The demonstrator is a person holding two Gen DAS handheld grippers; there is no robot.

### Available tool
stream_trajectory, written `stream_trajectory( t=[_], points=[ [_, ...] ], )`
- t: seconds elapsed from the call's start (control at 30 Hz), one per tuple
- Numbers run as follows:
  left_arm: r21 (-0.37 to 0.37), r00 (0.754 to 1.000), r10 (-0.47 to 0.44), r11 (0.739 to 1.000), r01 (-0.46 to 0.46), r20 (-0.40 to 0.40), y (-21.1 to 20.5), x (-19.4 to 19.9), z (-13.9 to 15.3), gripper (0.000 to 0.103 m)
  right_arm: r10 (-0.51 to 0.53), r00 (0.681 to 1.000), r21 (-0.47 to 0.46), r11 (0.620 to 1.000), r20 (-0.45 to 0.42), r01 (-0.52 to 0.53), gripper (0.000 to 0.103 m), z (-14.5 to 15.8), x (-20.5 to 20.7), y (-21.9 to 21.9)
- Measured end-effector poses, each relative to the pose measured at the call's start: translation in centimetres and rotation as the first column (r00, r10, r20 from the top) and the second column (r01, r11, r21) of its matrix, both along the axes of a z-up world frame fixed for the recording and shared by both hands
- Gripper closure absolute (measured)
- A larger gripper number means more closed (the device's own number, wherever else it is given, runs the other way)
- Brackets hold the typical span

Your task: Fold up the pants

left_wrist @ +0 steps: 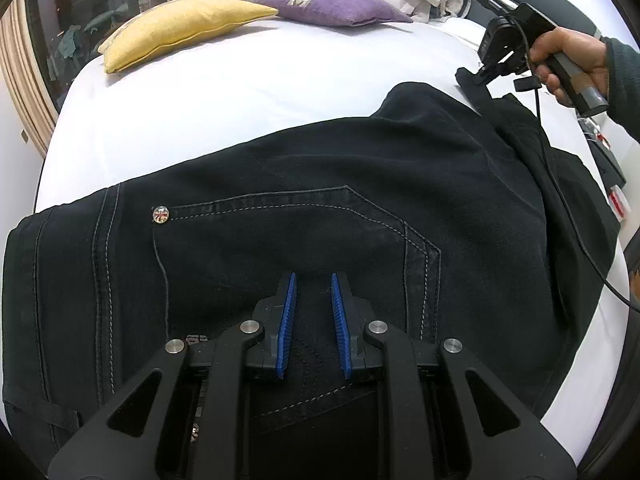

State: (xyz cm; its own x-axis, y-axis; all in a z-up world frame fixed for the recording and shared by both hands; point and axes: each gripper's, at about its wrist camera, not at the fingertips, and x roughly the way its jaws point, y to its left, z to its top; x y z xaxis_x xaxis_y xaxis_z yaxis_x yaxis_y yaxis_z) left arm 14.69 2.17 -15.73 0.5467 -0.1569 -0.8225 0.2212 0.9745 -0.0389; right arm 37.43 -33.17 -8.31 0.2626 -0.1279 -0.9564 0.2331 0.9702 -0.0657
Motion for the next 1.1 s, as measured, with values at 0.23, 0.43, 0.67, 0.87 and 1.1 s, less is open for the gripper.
stream_trajectory(
  t=[0.23, 0.43, 0.67, 0.87, 1.1],
  points=[
    [-0.011, 1.0, 0.001, 1.0, -0.001, 0.001, 0.3, 0.1, 0.1, 0.086, 0.01, 0.999, 0.021, 1.0, 0.039, -0.011, 0.1, 0.6, 0.7, -0.4],
    [-0.007, 1.0, 0.0, 1.0, 0.0, 0.0, 0.3, 0.2, 0.0, 0.086, -0.015, 0.985, 0.09, 0.996, 0.173, -0.001, 0.101, 4.2, -1.7, -2.1],
    [0.004, 1.0, 0.01, 1.0, -0.01, -0.006, -0.2, 0.4, 0.0, 0.086, -0.208, 0.916, 0.23, 0.964, 0.344, 0.133, 0.101, 8.9, -12.1, -11.2],
    [0.029, 1.0, 0.028, 0.999, -0.027, -0.008, -0.7, 0.7, 0.0, 0.085, -0.39, 0.852, 0.298, 0.908, 0.348, 0.294, 0.101, 6.9, -22.9, -17.6],
    [0.085, 0.999, 0.039, 0.996, -0.038, -0.011, -1.9, 0.7, 0.2, 0.085, -0.609, 0.753, 0.398, 0.773, 0.249, 0.493, 0.101, -1.2, -32.2, -21.4]
  ],
)
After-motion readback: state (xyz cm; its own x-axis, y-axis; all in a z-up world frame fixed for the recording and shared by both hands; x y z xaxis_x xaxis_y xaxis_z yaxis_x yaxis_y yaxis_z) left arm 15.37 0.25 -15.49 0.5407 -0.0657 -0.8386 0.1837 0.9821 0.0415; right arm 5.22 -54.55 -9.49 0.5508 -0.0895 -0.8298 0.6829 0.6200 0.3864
